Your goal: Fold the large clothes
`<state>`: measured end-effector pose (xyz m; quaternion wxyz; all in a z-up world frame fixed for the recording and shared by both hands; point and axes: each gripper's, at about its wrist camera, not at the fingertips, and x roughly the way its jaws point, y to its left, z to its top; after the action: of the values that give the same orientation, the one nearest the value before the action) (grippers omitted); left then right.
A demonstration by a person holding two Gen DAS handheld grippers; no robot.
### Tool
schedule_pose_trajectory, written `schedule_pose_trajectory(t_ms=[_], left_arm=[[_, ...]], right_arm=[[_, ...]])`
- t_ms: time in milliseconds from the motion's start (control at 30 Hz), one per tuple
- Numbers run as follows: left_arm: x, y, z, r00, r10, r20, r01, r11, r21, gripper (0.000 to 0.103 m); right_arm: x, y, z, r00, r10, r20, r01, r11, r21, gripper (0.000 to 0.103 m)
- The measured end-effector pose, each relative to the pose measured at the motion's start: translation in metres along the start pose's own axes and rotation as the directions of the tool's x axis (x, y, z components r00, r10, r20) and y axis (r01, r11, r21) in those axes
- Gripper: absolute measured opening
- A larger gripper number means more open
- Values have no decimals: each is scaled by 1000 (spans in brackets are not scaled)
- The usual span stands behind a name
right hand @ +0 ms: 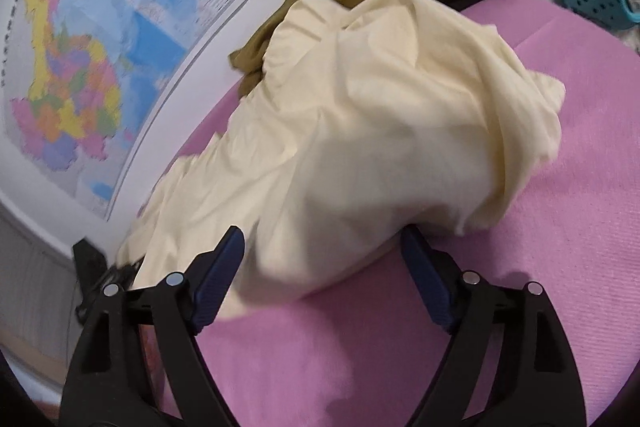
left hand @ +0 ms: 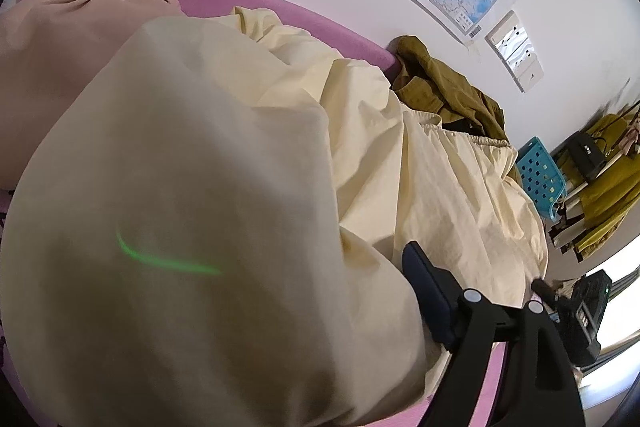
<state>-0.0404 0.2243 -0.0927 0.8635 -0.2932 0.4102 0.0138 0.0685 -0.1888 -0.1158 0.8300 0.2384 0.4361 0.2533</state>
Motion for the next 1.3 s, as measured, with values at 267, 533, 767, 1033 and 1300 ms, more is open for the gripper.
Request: schedule_pose_trajectory(t_ms=[267,533,767,1033,1300], left_arm=[[1,-4,-3,1000,16,5,-16,999,32,82],[1,-7,-4,999,34,12,-34,998,55,84],[2,-10,-5,999,45,10,-46,996,74,85],[-1,-4,-5,1000,13,2,-13,998,62,84],[4,-9,-1,1000,24,-13,-23,998,55,94]], right_arm=[[7,10,-4,988,-23,155,14,998,60,80],[14,6,-7,995,-49,87,42,996,76,79],[41,10,12,993,-53,108,45,996,74,81],[45,9,15,996,-7,94,-2,995,102,76],[61,12,29,996,8,89,-14,998,67,63]])
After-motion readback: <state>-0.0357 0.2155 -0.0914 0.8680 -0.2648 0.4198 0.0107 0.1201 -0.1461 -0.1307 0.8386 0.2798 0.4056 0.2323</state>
